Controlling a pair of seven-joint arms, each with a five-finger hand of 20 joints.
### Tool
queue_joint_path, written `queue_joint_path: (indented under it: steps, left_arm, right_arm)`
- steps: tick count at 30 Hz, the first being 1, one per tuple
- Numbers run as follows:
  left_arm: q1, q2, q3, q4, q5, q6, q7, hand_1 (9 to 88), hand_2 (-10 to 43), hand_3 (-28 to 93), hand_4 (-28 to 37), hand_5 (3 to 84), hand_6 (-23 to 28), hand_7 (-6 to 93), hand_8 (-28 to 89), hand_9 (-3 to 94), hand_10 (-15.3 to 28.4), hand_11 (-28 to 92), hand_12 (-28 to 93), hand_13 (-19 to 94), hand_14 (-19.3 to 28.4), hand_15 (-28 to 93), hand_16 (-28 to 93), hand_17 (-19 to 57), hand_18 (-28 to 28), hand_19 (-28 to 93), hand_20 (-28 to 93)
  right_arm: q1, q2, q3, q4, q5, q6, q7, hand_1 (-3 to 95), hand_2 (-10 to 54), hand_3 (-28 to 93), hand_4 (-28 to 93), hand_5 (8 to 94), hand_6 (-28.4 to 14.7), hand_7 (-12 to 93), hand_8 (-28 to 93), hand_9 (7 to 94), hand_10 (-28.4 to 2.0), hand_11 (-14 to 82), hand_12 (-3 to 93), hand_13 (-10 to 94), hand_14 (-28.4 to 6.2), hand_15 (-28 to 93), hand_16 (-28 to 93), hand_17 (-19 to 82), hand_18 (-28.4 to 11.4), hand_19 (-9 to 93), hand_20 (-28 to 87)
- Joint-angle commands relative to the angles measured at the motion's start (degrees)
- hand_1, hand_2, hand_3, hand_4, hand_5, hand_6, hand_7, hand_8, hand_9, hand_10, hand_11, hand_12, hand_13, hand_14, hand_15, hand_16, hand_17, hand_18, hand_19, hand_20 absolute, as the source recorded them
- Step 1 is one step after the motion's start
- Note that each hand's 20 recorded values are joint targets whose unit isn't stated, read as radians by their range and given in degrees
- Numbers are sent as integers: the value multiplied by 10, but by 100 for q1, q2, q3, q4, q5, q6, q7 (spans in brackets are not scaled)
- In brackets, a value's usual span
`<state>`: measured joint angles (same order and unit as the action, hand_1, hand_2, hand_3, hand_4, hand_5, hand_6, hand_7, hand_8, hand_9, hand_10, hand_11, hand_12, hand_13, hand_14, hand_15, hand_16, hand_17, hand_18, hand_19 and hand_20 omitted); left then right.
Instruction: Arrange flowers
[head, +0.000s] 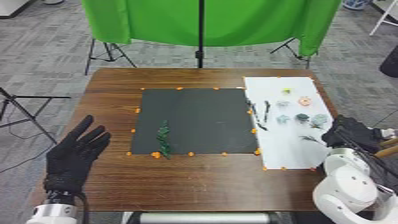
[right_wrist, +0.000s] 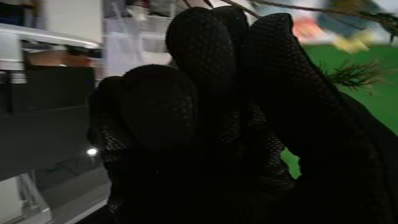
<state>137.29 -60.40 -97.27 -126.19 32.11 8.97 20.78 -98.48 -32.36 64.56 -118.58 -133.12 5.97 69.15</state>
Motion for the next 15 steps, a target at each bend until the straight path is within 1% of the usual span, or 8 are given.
queue_joint_path:
  steps: [1,2,6,7,8,10,14,15]
  left_arm:
    - [189,142,-63,-96,-82,112,130,226,49,823,-247,362,81,114,-98,350,206,213,102,230,284,485,-85,-111,278,558,8]
    - [193,114,-86,-94,-56,86,78,226,49,823,-246,362,81,114,-98,350,206,213,102,230,284,485,-85,-111,278,558,8]
    - [198,123,-76,-106,-53,91,42,227,50,822,-246,362,82,114,-98,349,206,213,102,230,284,485,-85,-111,278,558,7]
    - [175,86,-86,-103,-19,78,-18,227,50,822,-246,362,82,115,-98,349,206,213,102,229,284,485,-85,-111,278,558,7]
    - [207,103,-77,-114,-46,106,35,227,49,822,-246,362,82,115,-98,349,206,213,102,230,284,484,-85,-111,278,558,7]
    - [167,42,-107,-110,3,61,-80,227,50,822,-246,362,82,115,-98,349,206,213,102,230,284,484,-85,-111,278,558,7]
    - [139,33,-93,-105,-2,79,-72,227,50,822,-245,362,82,115,-98,349,206,214,102,230,284,484,-85,-111,278,558,7]
    - [119,17,-108,-105,18,65,-126,227,49,823,-245,362,82,115,-98,349,206,213,102,229,284,484,-85,-111,278,558,7]
  right_arm:
    - [1757,-529,-1202,-625,323,27,-637,551,-95,707,-283,874,-27,202,82,902,-125,374,199,836,-77,667,188,523,-204,932,243]
    - [2152,-643,-1578,-531,296,-29,-725,546,-95,709,-283,879,-28,202,83,908,-124,378,199,842,-79,671,190,526,-206,932,255]
    - [3328,-1173,-2761,-235,510,-192,-1097,543,-95,707,-283,888,-29,199,92,921,-125,384,201,850,-79,679,194,529,-212,932,292]
    - [3539,-1302,-3045,-136,436,-245,-1147,542,-95,707,-283,889,-29,199,93,923,-125,385,202,851,-79,680,195,530,-213,932,295]
    - [3721,-1465,-3270,-26,434,-340,-1246,541,-95,707,-283,889,-30,199,95,924,-124,385,202,852,-80,681,196,531,-213,932,299]
    - [3908,-1796,-3538,124,592,-473,-1289,540,-95,706,-283,892,-30,199,97,925,-124,386,203,853,-80,683,196,532,-213,932,306]
    - [4193,-2335,-4080,590,541,-768,-1306,538,-95,706,-283,897,-31,198,100,927,-123,392,205,855,-78,688,198,535,-215,932,323]
    - [4224,-2430,-4164,668,626,-798,-1288,537,-95,706,-283,897,-31,198,100,927,-123,393,206,855,-78,689,199,535,-215,932,325]
